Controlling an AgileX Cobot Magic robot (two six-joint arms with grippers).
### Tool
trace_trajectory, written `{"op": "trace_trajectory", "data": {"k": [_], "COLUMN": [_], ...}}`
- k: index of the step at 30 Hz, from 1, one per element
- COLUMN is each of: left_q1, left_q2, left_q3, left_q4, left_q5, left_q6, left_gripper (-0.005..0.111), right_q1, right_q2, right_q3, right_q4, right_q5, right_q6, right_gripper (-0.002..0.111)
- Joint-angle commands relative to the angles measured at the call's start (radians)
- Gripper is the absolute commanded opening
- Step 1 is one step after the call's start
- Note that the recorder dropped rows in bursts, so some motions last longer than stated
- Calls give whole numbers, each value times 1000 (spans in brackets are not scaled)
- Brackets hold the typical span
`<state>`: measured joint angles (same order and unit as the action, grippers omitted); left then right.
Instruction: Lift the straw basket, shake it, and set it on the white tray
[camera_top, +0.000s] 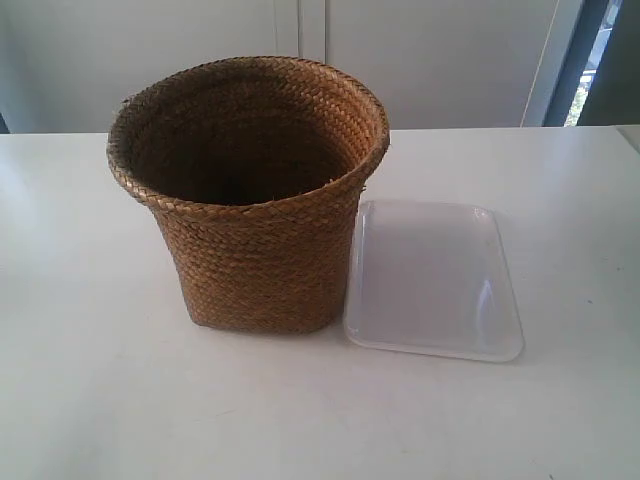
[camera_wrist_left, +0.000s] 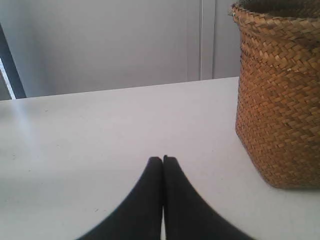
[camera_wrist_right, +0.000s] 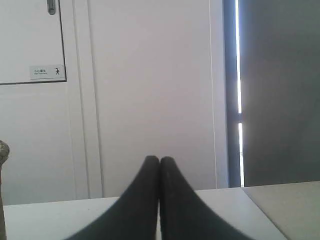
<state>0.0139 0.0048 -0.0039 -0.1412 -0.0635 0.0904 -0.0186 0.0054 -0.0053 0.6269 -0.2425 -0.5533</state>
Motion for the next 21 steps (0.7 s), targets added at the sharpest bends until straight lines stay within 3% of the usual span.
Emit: {"op": "trace_trajectory", "data": {"k": [1, 11, 13, 18, 21], "left_q1": [3, 3, 3, 3, 3], "left_q2": [-5, -5, -5, -5, -5], "left_q3": [4, 4, 4, 4, 4], "left_q4": [-8, -8, -44, -167, -168], "left_q5": [-5, -52, -89, -260, -372], "left_q6": [-4, -15, -90, -477, -517], "left_gripper": [0, 0, 0, 0, 0], "right_q1": [-2, -2, -2, -2, -2], "right_q2": [-5, -5, -5, -5, -5], "right_q3": [5, 5, 5, 5, 5], "right_q4": [1, 1, 13, 13, 8], "right_q5": [-26, -28, -47, -58, -70], "right_q6": [1, 30, 177, 672, 922], "right_gripper": [0, 0, 0, 0, 0]}}
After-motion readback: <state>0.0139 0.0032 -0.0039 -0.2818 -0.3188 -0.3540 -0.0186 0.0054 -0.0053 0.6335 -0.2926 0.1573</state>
